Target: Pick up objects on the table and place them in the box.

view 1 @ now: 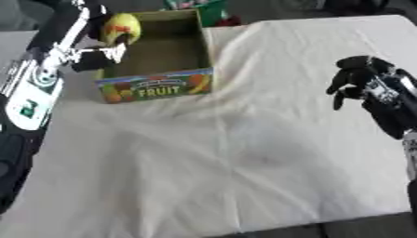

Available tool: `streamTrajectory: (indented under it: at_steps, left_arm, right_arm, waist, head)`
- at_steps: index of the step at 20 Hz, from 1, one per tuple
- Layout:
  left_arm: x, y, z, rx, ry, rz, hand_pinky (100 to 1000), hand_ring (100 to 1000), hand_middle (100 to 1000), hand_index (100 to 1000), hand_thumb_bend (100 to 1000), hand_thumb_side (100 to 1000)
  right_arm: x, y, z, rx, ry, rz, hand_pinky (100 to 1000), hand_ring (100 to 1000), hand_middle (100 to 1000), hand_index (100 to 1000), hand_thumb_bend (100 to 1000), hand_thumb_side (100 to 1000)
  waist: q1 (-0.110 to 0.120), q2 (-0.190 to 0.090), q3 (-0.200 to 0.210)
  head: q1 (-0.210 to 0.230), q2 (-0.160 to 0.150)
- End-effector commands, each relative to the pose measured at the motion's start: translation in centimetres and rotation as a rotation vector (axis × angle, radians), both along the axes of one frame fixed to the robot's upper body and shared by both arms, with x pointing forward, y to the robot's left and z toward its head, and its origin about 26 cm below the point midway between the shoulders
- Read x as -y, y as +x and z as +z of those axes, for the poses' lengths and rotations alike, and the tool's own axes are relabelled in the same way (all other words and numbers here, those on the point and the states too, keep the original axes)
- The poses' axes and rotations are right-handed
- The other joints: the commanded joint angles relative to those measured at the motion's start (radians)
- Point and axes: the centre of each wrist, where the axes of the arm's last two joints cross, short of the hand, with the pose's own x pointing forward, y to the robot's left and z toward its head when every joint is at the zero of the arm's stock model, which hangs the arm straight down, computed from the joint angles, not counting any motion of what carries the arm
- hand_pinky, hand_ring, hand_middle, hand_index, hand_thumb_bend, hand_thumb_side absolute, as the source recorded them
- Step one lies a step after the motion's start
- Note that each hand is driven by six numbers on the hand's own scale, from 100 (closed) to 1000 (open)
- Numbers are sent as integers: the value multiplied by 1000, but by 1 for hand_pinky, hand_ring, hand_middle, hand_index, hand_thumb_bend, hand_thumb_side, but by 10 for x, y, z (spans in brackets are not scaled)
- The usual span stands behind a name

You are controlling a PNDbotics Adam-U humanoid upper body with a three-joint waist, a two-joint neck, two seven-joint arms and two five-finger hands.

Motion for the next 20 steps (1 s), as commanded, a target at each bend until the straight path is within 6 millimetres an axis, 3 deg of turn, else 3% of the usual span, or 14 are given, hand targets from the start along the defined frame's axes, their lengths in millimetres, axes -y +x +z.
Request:
streamTrajectory:
  at_steps: [1, 11, 14, 20]
  left_arm:
    - [-9, 10, 9, 27, -1, 72, 443, 411, 409, 612, 100, 202]
    - [-43, 30, -26, -73, 98, 230, 510, 498, 507, 704, 100, 223]
    - [-53, 33, -39, -120, 143, 256, 579, 586, 598, 769, 105, 245]
    - [-58, 34, -34, -147, 203, 249, 667, 711, 716, 812, 158, 250]
  right_arm:
    - [-4, 2, 9, 28, -22, 31, 388, 573, 548, 750, 100, 486]
    - [-18, 6, 14, 45, -33, 95, 387, 572, 547, 750, 100, 479]
    - [-21, 7, 15, 49, -34, 112, 387, 571, 546, 750, 100, 476]
    - [-20, 7, 14, 45, -35, 104, 387, 571, 546, 749, 100, 479]
  waist:
    - [2, -19, -17]
    - [11, -10, -112]
    - [12, -9, -135]
    - [14, -12, -143]
  head:
    - [19, -19]
    - [73, -43]
    - [79, -47]
    - [78, -45]
